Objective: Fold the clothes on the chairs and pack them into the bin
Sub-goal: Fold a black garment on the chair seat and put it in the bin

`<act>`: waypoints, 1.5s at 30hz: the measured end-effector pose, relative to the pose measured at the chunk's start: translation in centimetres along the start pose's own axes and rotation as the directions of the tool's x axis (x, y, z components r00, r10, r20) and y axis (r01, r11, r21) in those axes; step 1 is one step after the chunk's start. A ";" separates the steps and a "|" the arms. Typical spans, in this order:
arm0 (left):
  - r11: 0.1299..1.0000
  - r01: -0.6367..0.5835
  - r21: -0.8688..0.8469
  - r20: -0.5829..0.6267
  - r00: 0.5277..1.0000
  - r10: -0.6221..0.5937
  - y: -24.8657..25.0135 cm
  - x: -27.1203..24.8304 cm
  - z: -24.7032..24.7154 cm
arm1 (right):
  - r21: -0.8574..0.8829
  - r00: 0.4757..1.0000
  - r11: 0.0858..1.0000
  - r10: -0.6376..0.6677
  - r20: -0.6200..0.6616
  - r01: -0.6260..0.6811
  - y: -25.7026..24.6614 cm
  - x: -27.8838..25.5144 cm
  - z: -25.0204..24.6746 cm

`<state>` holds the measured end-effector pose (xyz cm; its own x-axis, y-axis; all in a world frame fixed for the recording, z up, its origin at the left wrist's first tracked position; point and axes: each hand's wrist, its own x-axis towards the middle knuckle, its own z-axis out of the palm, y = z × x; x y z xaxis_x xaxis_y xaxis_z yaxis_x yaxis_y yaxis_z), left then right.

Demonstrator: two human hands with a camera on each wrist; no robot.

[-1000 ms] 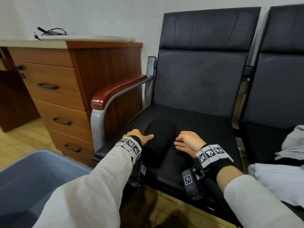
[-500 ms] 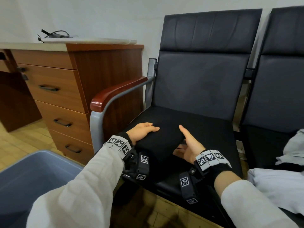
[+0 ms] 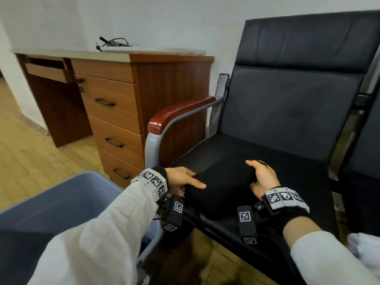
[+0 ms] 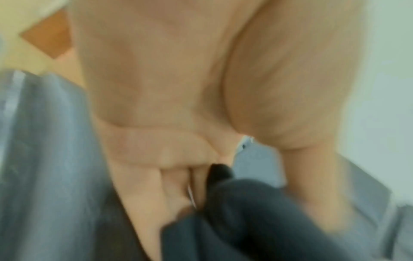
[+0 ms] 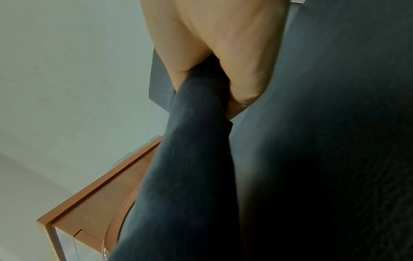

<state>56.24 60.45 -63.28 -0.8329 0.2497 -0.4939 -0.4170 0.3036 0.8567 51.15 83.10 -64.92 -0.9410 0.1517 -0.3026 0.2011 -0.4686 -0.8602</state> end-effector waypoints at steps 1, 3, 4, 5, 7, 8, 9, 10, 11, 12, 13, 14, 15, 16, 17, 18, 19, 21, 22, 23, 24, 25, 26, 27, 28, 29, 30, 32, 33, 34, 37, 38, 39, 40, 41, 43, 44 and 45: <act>1.000 -0.009 -0.023 -0.031 0.999 0.009 0.0 -0.5 -0.6 | 0.007 1.000 1.000 -0.017 0.005 0.017 0.0 -0.2 0.2; 0.997 -0.055 -0.056 -0.111 0.993 0.049 -0.1 -1.7 -2.1 | -0.021 0.997 0.998 -0.051 0.057 0.053 -0.2 -0.6 0.9; 0.995 -0.085 -0.056 -0.161 0.984 0.075 -0.2 -2.3 -3.0 | -0.058 0.992 0.995 -0.069 0.103 0.075 -0.3 -1.0 1.5; 0.993 -0.111 -0.050 -0.210 0.973 0.098 -0.2 -3.2 -4.2 | -0.109 0.983 0.989 -0.086 0.161 0.104 -0.4 -1.7 2.4; 0.990 -0.136 -0.026 -0.293 0.948 0.123 -1.2 -5.4 -6.8 | -0.248 0.951 0.950 -0.114 0.286 0.189 0.1 -3.4 4.8; 0.991 -0.134 -0.013 -0.320 0.939 0.123 -1.8 -6.5 -8.3 | -0.329 0.930 0.911 -0.130 0.343 0.248 0.6 -4.2 6.1; 0.992 -0.127 -0.006 -0.350 0.930 0.117 -2.7 -7.5 -9.6 | -0.416 0.907 0.853 -0.143 0.396 0.316 1.1 -5.1 7.3; 0.992 -0.124 -0.013 -0.385 0.917 0.109 -3.8 -8.4 -11.0 | -0.491 0.878 0.779 -0.151 0.455 0.389 1.9 -5.8 8.7; 0.993 -0.112 -0.034 -0.432 0.898 0.087 -5.2 -9.4 -12.2 | -0.553 0.841 0.690 -0.156 0.517 0.468 2.8 -6.7 10.3; 0.993 -0.102 -0.059 -0.475 0.878 0.062 -6.6 -10.2 -13.4 | -0.601 0.803 0.581 -0.166 0.573 0.549 3.8 -7.5 11.7; 0.993 -0.086 -0.086 -0.512 0.858 0.030 -7.9 -10.8 -14.3 | -0.628 0.760 0.466 -0.174 0.626 0.623 4.8 -8.3 13.0; 0.991 -0.070 -0.110 -0.540 0.842 -0.001 -9.5 -11.5 -15.2 | -0.630 0.715 0.366 -0.170 0.678 0.684 6.1 -9.1 14.4; 0.990 -0.046 -0.132 -0.564 0.825 -0.037 -11.0 -11.9 -16.0 | -0.617 0.669 0.276 -0.160 0.726 0.737 7.4 -9.9 15.6; 0.988 -0.017 -0.152 -0.592 0.802 -0.077 -12.5 -12.3 -16.9 | -0.592 0.619 0.195 -0.141 0.772 0.782 9.0 -10.5 16.9; 0.986 0.016 -0.166 -0.617 0.778 -0.116 -14.0 -12.6 -17.7 | -0.563 0.576 0.131 -0.113 0.809 0.816 10.6 -11.1 18.0; 0.983 0.055 -0.172 -0.636 0.756 -0.154 -15.5 -12.8 -18.4 | -0.539 0.545 0.088 -0.085 0.834 0.838 12.1 -11.3 18.9; 0.979 0.102 -0.177 -0.649 0.736 -0.193 -17.1 -13.0 -19.3 | -0.529 0.532 0.065 -0.052 0.845 0.846 14.1 -11.4 20.0; 0.965 0.196 -0.176 -0.665 0.699 -0.264 -20.0 -13.1 -20.5 | -0.551 0.551 0.049 0.013 0.834 0.833 17.5 -11.1 21.6; 0.953 0.235 -0.190 -0.672 0.677 -0.301 -21.5 -13.0 -21.0 | -0.579 0.577 0.058 0.052 0.815 0.813 19.2 -10.8 22.3; 0.941 0.265 -0.210 -0.674 0.659 -0.335 -22.7 -12.8 -21.3 | -0.615 0.609 0.071 0.090 0.788 0.785 20.6 -10.4 22.7; 0.929 0.285 -0.237 -0.672 0.642 -0.369 -24.2 -12.5 -21.8 | -0.655 0.643 0.082 0.133 0.754 0.752 22.3 -9.8 23.4; 0.916 0.296 -0.270 -0.666 0.631 -0.399 -25.6 -12.1 -22.3 | -0.692 0.674 0.087 0.165 0.720 0.717 23.9 -9.3 23.9; 0.905 0.298 -0.303 -0.652 0.628 -0.425 -26.7 -11.7 -22.5 | -0.727 0.705 0.090 0.186 0.684 0.681 25.3 -8.7 24.2; 0.892 0.290 -0.347 -0.633 0.629 -0.450 -27.9 -11.2 -22.8 | -0.756 0.731 0.094 0.199 0.652 0.648 26.8 -8.1 24.7; 0.874 0.281 -0.395 -0.610 0.631 -0.479 -29.0 -10.7 -22.9 | -0.778 0.751 0.100 0.210 0.626 0.620 28.2 -7.5 25.0; 0.857 0.264 -0.443 -0.591 0.632 -0.501 -30.1 -10.2 -23.1 | -0.798 0.766 0.100 0.229 0.600 0.595 29.5 -7.0 25.4; 0.845 0.251 -0.473 -0.579 0.634 -0.513 -31.1 -9.6 -23.3 | -0.811 0.775 0.093 0.249 0.581 0.578 30.6 -6.5 25.9; 0.841 0.237 -0.487 -0.590 0.620 -0.516 -33.5 -8.2 -23.9 | -0.825 0.782 0.044 0.291 0.551 0.564 32.8 -5.7 26.7; 0.845 0.257 -0.468 -0.606 0.603 -0.519 -34.1 -7.8 -24.1 | -0.829 0.785 0.023 0.305 0.539 0.559 33.3 -5.5 26.9; 0.853 0.283 -0.439 -0.623 0.588 -0.516 -35.1 -7.4 -24.5 | -0.832 0.787 0.004 0.323 0.526 0.555 34.4 -5.2 27.3; 0.851 0.454 -0.263 -0.646 0.572 -0.505 -37.0 -5.8 -24.8 | -0.837 0.787 -0.050 0.374 0.491 0.546 36.9 -4.6 27.8; 0.839 0.501 -0.214 -0.637 0.579 -0.509 -37.2 -5.5 -24.6 | -0.840 0.789 -0.065 0.388 0.476 0.539 37.6 -4.4 27.8; 0.838 0.514 -0.184 -0.661 0.566 -0.493 -37.7 -5.3 -24.6 | -0.844 0.790 -0.077 0.403 0.461 0.531 38.5 -4.2 27.8; 0.805 0.590 -0.069 -0.658 0.580 -0.481 -38.0 -5.2 -24.6 | -0.847 0.791 -0.082 0.415 0.450 0.524 39.3 -3.9 27.8; 0.762 0.642 -0.090 -0.645 0.546 -0.536 -38.5 -4.8 -24.6 | -0.855 0.792 -0.082 0.430 0.434 0.512 39.9 -3.6 27.8; 0.743 0.656 -0.131 -0.640 0.517 -0.569 -39.7 -4.3 -24.6 | -0.862 0.793 -0.100 0.455 0.405 0.497 41.0 -3.2 27.7; 0.726 0.685 -0.065 -0.617 0.544 -0.569 -39.8 -4.2 -24.4 | -0.859 0.792 -0.120 0.465 0.395 0.498 41.5 -3.0 27.6; 0.734 0.679 -0.004 -0.597 0.587 -0.547 -40.1 -3.9 -24.5 | -0.857 0.791 -0.140 0.480 0.379 0.495 42.1 -2.9 27.6</act>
<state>67.29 24.80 -92.06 -0.4781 -0.5686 -0.6694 -0.8734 0.3886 0.2936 54.81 38.93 -88.90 -0.7512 -0.4345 -0.4969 -0.2610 0.8870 -0.3810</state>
